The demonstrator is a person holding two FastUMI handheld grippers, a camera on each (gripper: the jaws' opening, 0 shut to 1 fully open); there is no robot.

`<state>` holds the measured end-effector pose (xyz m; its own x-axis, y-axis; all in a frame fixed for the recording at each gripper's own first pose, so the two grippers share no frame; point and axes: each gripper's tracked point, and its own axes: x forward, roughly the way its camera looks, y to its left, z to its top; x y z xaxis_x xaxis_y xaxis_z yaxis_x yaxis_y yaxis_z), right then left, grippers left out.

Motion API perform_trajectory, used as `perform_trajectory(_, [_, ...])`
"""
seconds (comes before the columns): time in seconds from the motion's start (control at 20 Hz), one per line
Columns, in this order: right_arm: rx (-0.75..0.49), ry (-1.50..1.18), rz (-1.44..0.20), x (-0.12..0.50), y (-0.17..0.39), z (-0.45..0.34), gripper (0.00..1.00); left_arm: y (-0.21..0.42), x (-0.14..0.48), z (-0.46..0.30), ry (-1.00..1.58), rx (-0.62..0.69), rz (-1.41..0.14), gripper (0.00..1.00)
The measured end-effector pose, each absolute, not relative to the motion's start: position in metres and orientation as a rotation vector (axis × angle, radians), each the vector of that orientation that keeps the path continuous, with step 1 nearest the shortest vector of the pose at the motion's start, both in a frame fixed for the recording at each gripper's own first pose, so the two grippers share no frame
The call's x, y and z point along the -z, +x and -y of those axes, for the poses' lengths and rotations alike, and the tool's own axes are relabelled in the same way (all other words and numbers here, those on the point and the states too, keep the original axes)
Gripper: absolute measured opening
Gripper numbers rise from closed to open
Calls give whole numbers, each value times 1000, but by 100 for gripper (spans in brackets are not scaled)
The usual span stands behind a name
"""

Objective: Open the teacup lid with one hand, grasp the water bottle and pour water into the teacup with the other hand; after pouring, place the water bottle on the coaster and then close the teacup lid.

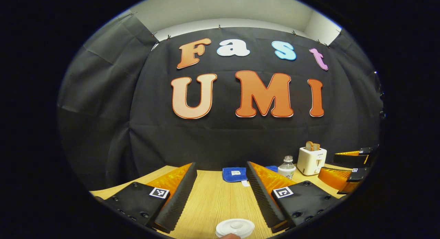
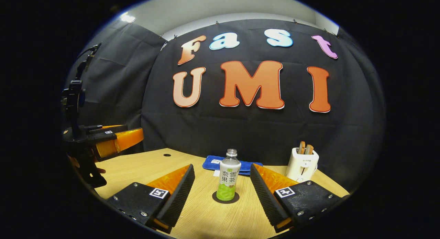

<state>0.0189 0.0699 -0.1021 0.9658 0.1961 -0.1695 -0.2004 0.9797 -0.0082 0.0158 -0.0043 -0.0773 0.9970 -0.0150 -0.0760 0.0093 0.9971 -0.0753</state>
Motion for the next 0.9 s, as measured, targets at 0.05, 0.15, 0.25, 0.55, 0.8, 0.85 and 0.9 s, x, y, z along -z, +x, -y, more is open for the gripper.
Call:
perform_trajectory(0.05, [-194,-28,-166,100,20,-69,97,17,77,2,-79,10,-77,92])
perform_trajectory(0.15, [-185,-36,-160,96,20,-67,97,18,77,-1,-84,11,-83,94])
perform_trajectory(0.25, [-178,-40,-148,91,22,-67,97,20,76,-4,-86,12,-88,94])
perform_trajectory(0.55, [-164,-32,-143,84,26,-63,97,26,73,-1,-82,24,-100,94])
perform_trajectory(0.8, [-156,-23,-144,84,26,-58,97,26,71,1,-81,32,-97,92])
perform_trajectory(0.85, [-153,-24,-144,83,26,-57,97,25,71,1,-81,30,-97,92])
perform_trajectory(0.9, [-150,-24,-143,83,26,-56,97,25,70,0,-83,29,-96,94])
